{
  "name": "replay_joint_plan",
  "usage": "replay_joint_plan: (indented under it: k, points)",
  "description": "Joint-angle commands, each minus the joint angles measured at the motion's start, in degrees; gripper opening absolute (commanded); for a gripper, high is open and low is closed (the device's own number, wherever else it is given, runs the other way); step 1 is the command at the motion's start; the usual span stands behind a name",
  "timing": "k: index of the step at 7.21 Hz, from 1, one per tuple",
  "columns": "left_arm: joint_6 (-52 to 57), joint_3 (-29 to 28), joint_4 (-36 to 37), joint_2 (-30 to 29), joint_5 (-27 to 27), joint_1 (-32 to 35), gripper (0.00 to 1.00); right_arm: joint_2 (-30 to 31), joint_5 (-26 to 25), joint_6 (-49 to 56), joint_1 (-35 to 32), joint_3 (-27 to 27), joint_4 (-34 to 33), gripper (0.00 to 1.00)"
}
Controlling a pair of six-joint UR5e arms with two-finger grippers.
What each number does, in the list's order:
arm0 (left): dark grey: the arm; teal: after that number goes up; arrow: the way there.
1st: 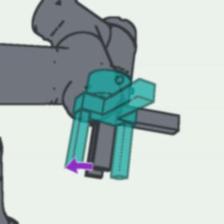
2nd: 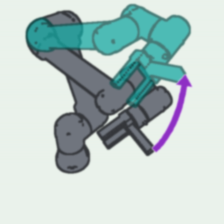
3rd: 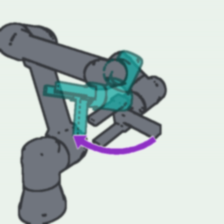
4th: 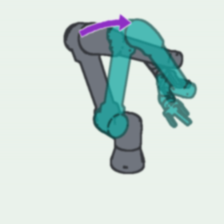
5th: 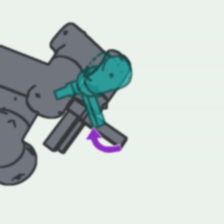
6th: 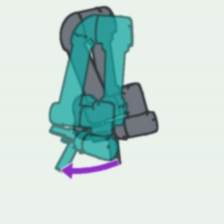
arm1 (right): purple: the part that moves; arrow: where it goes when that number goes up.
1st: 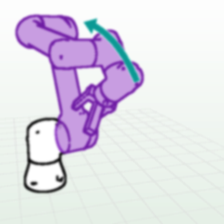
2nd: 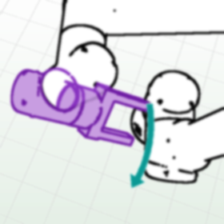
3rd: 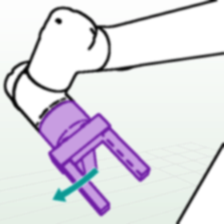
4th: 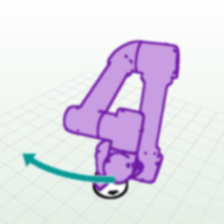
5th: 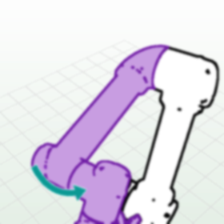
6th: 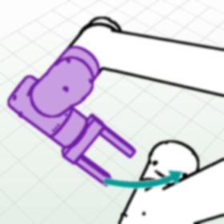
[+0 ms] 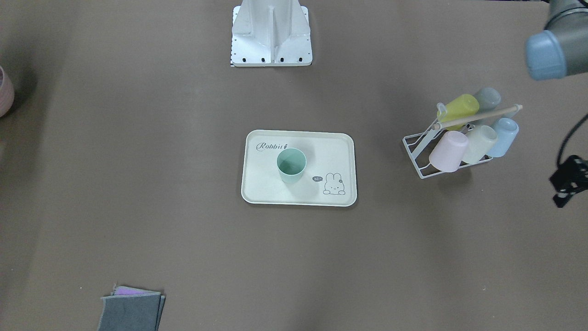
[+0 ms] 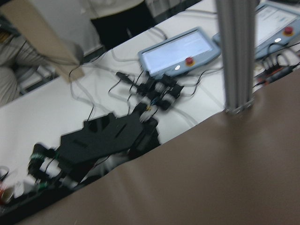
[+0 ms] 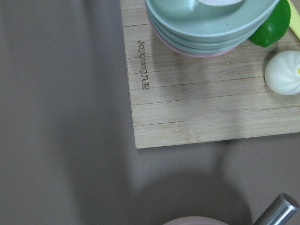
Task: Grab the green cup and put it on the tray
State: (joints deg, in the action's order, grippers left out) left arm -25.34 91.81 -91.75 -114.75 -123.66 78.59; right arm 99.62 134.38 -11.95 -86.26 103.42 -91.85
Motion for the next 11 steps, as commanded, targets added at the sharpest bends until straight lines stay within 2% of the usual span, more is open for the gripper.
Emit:
replay_joint_plan:
  k: [1,2,3,4,5,6,7,8,9,10,11]
  points:
    - [2.5,-9.2,0.6,5.1,-13.4,9.4,0.98,-0.2,0.0,0.0,0.0,0.0,0.0,1.00]
    - [7.2,-14.5,1.1,6.5,-17.4,12.9,0.98,-0.3,0.0,0.2,0.0,0.0,0.0,1.00]
    - [16.1,-17.6,1.3,8.5,-17.7,13.5,0.98,0.1,0.1,0.4,0.0,0.0,0.0,1.00]
    - [17.2,-15.3,2.4,11.4,-17.8,14.4,0.98,-0.1,0.0,0.4,0.0,0.0,0.0,1.00]
    - [17.4,-11.2,2.3,16.8,-17.2,14.3,0.98,-0.2,0.1,1.0,0.0,0.3,0.1,1.00]
    - [17.4,-7.0,3.1,20.0,-17.7,14.5,0.98,0.3,-0.2,1.5,0.0,-0.1,3.1,1.00]
    - [17.4,-2.8,5.2,23.8,-17.1,13.5,0.98,0.6,-1.6,2.3,0.0,-2.1,8.7,1.00]
    - [17.5,2.5,8.4,26.8,-17.1,13.3,0.98,0.6,-1.5,1.8,0.0,-5.0,11.1,1.00]
    - [17.5,3.1,8.6,27.0,-15.8,12.6,0.98,0.4,-1.6,1.6,0.0,-6.0,11.2,1.00]
    - [17.6,3.1,8.1,27.6,-12.2,12.1,0.98,0.4,-1.9,1.5,0.0,-6.0,11.0,1.00]
    - [17.6,3.1,8.1,27.6,-11.9,12.1,0.98,0.1,-1.6,1.4,0.0,-5.9,10.6,1.00]
